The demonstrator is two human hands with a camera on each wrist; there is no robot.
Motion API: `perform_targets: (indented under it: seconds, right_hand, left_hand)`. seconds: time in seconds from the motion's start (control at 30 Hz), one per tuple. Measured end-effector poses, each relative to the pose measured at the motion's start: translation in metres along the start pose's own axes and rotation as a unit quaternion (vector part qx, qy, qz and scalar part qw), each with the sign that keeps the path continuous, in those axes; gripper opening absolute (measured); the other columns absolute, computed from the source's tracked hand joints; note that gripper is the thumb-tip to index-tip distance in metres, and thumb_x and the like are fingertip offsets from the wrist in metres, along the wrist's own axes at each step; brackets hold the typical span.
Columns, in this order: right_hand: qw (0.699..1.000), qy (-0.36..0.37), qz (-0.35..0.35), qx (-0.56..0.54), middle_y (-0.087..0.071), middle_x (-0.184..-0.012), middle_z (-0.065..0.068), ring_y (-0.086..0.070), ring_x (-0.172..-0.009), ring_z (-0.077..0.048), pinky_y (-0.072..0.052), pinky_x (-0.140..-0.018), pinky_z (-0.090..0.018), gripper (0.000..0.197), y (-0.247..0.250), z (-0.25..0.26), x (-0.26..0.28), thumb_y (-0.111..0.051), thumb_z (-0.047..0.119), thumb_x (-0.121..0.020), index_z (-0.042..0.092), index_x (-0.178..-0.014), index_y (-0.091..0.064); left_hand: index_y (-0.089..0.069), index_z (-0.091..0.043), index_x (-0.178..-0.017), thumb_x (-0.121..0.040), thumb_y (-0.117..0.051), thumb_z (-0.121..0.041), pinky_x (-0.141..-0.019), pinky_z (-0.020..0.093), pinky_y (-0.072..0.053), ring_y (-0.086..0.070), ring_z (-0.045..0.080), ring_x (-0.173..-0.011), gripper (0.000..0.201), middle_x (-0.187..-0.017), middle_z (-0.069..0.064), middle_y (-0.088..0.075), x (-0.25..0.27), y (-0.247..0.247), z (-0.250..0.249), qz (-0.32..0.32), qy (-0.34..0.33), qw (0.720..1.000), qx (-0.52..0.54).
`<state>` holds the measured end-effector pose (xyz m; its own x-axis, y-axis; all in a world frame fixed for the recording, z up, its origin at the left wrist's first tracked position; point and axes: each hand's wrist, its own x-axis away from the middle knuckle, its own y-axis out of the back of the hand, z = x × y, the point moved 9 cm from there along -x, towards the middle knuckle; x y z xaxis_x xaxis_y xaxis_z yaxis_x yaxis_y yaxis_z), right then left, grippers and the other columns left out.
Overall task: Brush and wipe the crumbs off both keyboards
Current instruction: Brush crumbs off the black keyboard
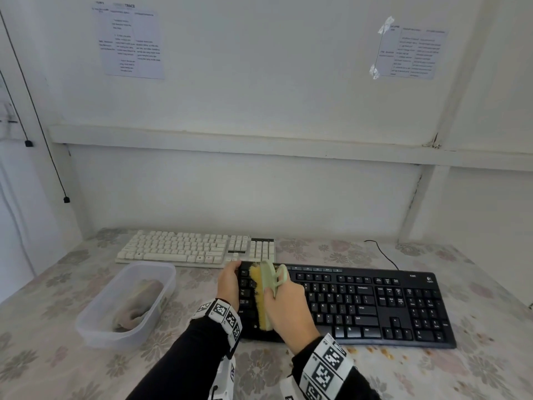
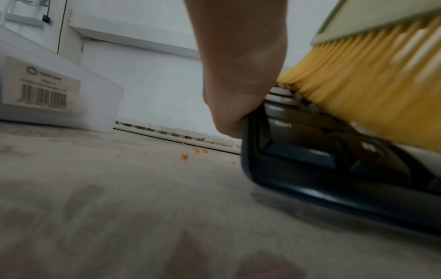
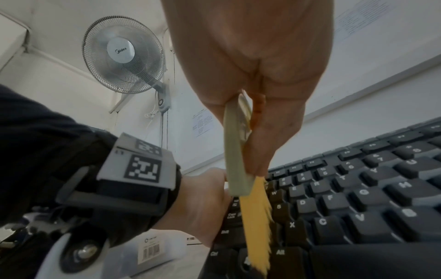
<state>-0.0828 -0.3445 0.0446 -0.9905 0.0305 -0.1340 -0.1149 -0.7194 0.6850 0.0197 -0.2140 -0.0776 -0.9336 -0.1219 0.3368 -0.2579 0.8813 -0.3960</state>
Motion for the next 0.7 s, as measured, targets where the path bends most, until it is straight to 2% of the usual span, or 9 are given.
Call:
perform_targets:
  seconds: [0.07,0.13,0.2,0.27,0.33,0.43,0.57,0.7]
  right_hand:
    - [1.000,-0.009,0.028,0.007,-0.050,-0.073,0.004,-0.048,-0.054,-0.005,-0.038,-0.045,-0.012,0.020,-0.003,-0.007,0.004,-0.045,0.017,-0.093,0.011,-0.112,-0.049]
    - [0.998,-0.019,0.062,0.005,-0.054,-0.079,0.000,-0.046,-0.054,-0.005,-0.035,-0.045,-0.012,0.013,-0.009,-0.013,0.010,-0.045,0.015,-0.091,0.013,-0.104,-0.048]
    - [0.995,-0.033,0.093,0.006,-0.057,-0.086,-0.005,-0.044,-0.056,-0.008,-0.037,-0.049,-0.015,0.002,-0.016,-0.018,0.019,-0.043,0.016,-0.090,0.017,-0.090,-0.045]
    - [0.992,-0.039,0.118,0.007,-0.053,-0.082,-0.004,-0.039,-0.056,-0.010,-0.034,-0.050,-0.018,0.017,-0.021,-0.022,0.025,-0.041,0.015,-0.087,0.023,-0.073,-0.038]
    - [0.991,-0.040,0.127,0.006,-0.045,-0.073,0.000,-0.034,-0.054,-0.009,-0.028,-0.046,-0.017,0.027,-0.018,-0.020,0.028,-0.040,0.011,-0.085,0.025,-0.065,-0.030]
    - [0.994,-0.023,0.110,0.002,-0.039,-0.067,0.004,-0.033,-0.050,-0.006,-0.024,-0.040,-0.013,0.030,-0.003,-0.009,0.028,-0.042,0.008,-0.086,0.022,-0.064,-0.028]
    - [0.999,0.021,0.043,-0.026,-0.040,-0.061,0.005,-0.036,-0.043,-0.003,-0.032,-0.036,-0.012,0.031,0.014,0.009,0.022,-0.044,0.015,-0.094,0.022,-0.067,-0.030]
    - [1.000,0.016,-0.003,-0.027,-0.043,-0.061,0.006,-0.040,-0.043,-0.003,-0.032,-0.035,-0.013,0.010,0.013,0.008,0.008,-0.047,0.018,-0.093,0.011,-0.088,-0.044]
  left_hand:
    - [-0.066,-0.004,-0.095,-0.090,-0.048,-0.031,-0.066,0.032,-0.050,-0.061,0.026,-0.068,0.033,-0.080,0.014,-0.065,0.001,0.000,-0.002,-0.007,-0.008,1.000,-0.002]
    - [-0.064,-0.003,-0.098,-0.092,-0.047,-0.028,-0.070,0.035,-0.049,-0.061,0.028,-0.074,0.031,-0.088,0.018,-0.064,0.001,0.002,-0.004,-0.018,-0.018,1.000,-0.007]
    - [-0.062,-0.007,-0.091,-0.092,-0.046,-0.029,-0.061,0.032,-0.050,-0.060,0.028,-0.068,0.028,-0.083,0.016,-0.062,0.003,0.000,-0.003,-0.015,-0.014,1.000,-0.009]
    - [-0.062,-0.009,-0.087,-0.092,-0.045,-0.034,-0.052,0.029,-0.050,-0.060,0.027,-0.062,0.030,-0.076,0.013,-0.061,0.006,-0.003,0.000,-0.002,0.003,1.000,-0.005]
    - [-0.062,-0.010,-0.085,-0.091,-0.045,-0.035,-0.051,0.028,-0.049,-0.060,0.027,-0.060,0.031,-0.072,0.011,-0.061,0.010,-0.005,-0.001,0.002,0.008,1.000,0.000]
    - [-0.062,-0.011,-0.079,-0.092,-0.046,-0.033,-0.052,0.027,-0.048,-0.059,0.025,-0.056,0.031,-0.065,0.009,-0.062,0.014,-0.006,-0.005,0.000,0.005,1.000,0.003]
    - [-0.061,-0.010,-0.077,-0.092,-0.046,-0.032,-0.053,0.026,-0.045,-0.056,0.023,-0.053,0.031,-0.061,0.007,-0.060,0.018,-0.005,-0.007,-0.011,0.014,1.000,0.005]
    - [-0.061,-0.011,-0.071,-0.091,-0.047,-0.035,-0.054,0.026,-0.045,-0.055,0.022,-0.050,0.035,-0.057,0.006,-0.058,0.022,-0.006,-0.006,-0.001,0.029,1.000,0.007]
